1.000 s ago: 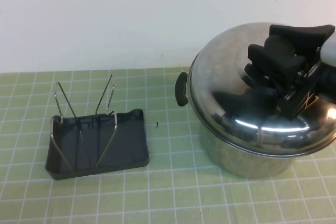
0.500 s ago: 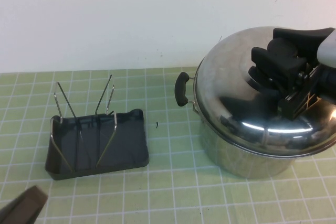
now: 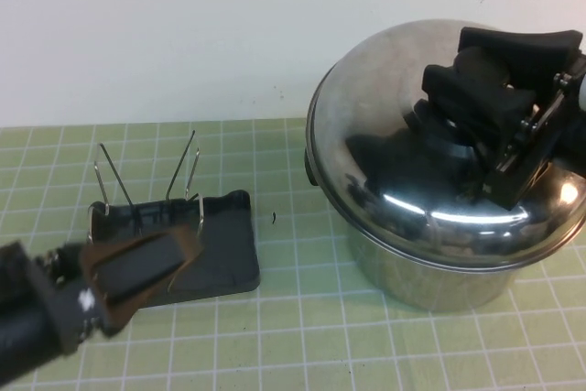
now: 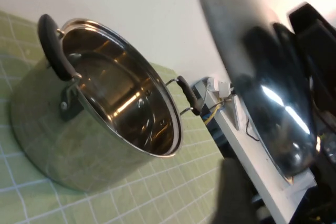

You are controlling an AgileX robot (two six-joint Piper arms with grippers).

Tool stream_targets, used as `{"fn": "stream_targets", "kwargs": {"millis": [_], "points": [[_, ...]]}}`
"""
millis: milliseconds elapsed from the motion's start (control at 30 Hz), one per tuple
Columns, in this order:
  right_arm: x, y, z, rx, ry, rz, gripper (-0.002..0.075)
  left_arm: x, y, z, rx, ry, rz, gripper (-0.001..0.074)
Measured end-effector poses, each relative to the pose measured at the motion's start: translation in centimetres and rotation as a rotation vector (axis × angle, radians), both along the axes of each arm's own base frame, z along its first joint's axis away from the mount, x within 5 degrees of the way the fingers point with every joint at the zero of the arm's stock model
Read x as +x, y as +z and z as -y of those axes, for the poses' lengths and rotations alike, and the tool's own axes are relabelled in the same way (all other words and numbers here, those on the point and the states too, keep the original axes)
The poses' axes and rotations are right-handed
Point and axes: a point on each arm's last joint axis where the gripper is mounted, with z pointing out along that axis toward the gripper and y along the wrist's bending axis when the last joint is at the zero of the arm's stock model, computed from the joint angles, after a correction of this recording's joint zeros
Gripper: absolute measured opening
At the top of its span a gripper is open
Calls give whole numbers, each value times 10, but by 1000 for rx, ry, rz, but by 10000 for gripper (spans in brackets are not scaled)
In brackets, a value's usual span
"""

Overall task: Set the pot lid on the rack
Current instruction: Hand over the pot lid

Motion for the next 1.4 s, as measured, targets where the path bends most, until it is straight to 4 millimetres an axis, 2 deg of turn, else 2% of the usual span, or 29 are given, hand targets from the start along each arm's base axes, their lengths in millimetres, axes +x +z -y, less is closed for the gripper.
{"fn": "stream_targets", "kwargs": {"millis": [133, 233, 467, 700, 933, 1100, 1200, 1267, 1400], "points": [[0, 1, 0, 16, 3, 2, 337, 30, -2, 2, -22, -35, -89, 517], [0, 2, 1, 40, -6, -6, 337, 49, -1, 6, -45, -107, -132, 553], [2, 5, 2, 94, -24, -24, 337, 95, 13, 13, -61, -199, -133, 501], [0, 10, 2, 157, -2, -2, 337, 120, 25, 53, -19, -323, -76, 496], [2, 8, 3, 140, -24, -9, 337, 131, 32, 89, 6, -375, -33, 496], [2, 8, 4, 138, -28, -9, 337, 140, 39, 103, 5, -390, -12, 496], [3, 7, 5, 134, -37, -15, 337, 143, 44, 107, 2, -399, 5, 440], [3, 7, 5, 129, -42, -17, 337, 144, 48, 108, -6, -413, 18, 353], [4, 7, 6, 134, -39, -26, 337, 144, 53, 110, -10, -421, 43, 323]]}}
